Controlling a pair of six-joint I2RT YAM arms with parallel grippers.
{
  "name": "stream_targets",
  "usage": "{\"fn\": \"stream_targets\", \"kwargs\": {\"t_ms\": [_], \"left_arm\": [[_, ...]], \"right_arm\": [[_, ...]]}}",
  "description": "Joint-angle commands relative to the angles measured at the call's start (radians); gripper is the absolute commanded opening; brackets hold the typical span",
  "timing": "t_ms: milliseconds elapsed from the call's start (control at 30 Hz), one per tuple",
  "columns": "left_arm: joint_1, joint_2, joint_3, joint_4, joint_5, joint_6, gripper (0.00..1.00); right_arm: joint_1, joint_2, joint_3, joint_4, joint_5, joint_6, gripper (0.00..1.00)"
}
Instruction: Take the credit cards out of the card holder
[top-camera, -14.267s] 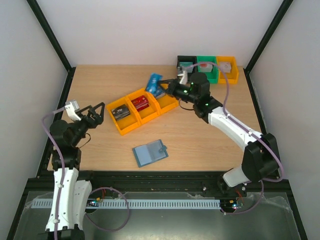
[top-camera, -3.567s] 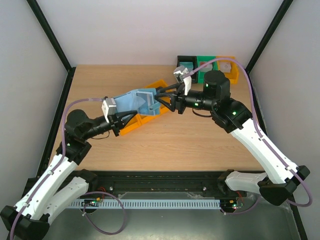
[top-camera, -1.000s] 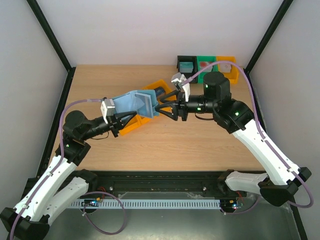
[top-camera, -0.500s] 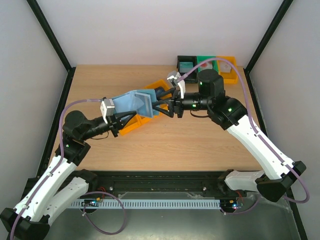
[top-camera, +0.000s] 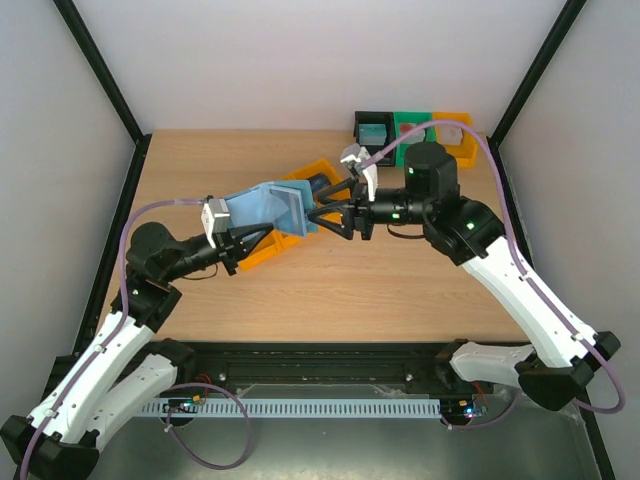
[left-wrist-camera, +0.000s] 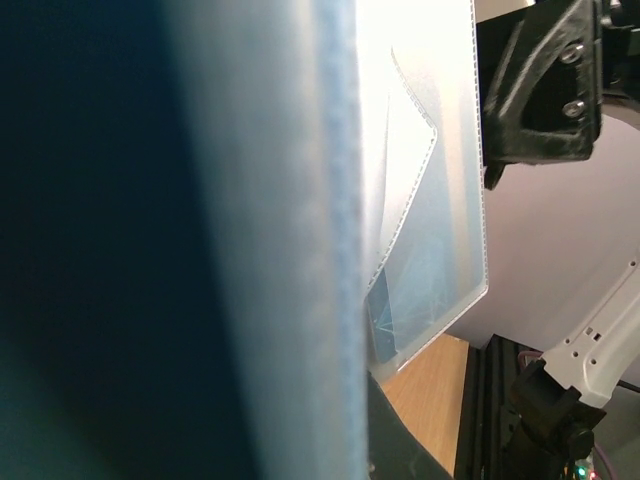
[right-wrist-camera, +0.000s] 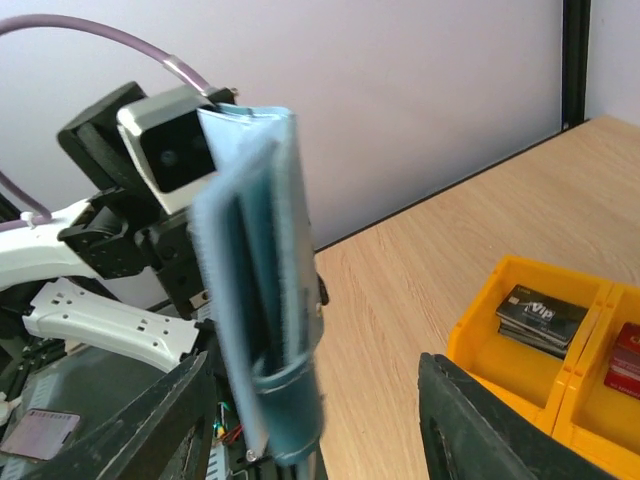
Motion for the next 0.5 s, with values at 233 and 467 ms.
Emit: {"fn": "stream_targets", "kwargs": {"t_ms": [233,467], "left_arm": [[0.006,-0.014,0.0,0.048,0.019,-0.002,0.02],[0.006,-0.016,-0.005,0.054,0.019,-0.005,0.02]], "right_arm": [[0.002,0.042,-0.005,0.065,-0.034,0.041,0.56],[0.001,0.044,-0.008,0.073,-0.003,0.066,0.57]]}}
